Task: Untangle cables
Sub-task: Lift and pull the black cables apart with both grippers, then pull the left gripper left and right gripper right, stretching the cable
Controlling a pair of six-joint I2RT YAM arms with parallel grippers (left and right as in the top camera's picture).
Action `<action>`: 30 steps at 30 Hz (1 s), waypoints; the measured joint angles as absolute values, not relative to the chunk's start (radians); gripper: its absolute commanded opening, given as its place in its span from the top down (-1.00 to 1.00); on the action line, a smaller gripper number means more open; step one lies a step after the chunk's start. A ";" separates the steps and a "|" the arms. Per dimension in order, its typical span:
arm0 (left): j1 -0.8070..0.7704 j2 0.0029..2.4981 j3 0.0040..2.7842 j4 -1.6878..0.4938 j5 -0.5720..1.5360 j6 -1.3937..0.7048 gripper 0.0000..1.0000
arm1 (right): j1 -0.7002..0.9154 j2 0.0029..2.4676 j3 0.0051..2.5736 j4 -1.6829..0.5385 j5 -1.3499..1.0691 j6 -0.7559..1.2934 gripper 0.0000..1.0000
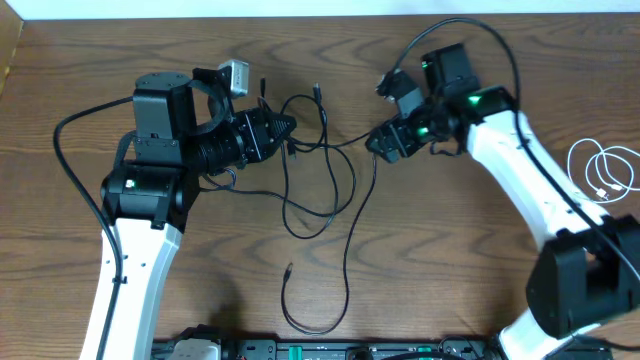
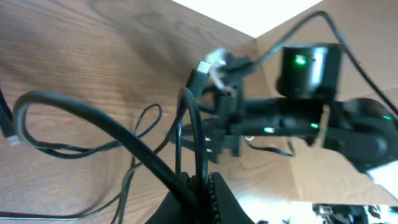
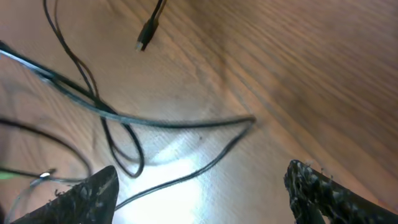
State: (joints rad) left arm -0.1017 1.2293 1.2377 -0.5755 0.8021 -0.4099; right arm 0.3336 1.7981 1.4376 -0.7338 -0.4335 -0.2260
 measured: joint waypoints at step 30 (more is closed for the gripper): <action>-0.102 1.229 1.238 -0.587 0.831 -0.410 0.85 | 0.382 1.945 1.437 -0.556 -0.413 -0.572 0.98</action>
State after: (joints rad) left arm -0.1017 1.2293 1.2377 -0.5873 0.8307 -0.4099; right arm 0.3820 1.9453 1.4372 -0.5556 -0.4133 -0.5720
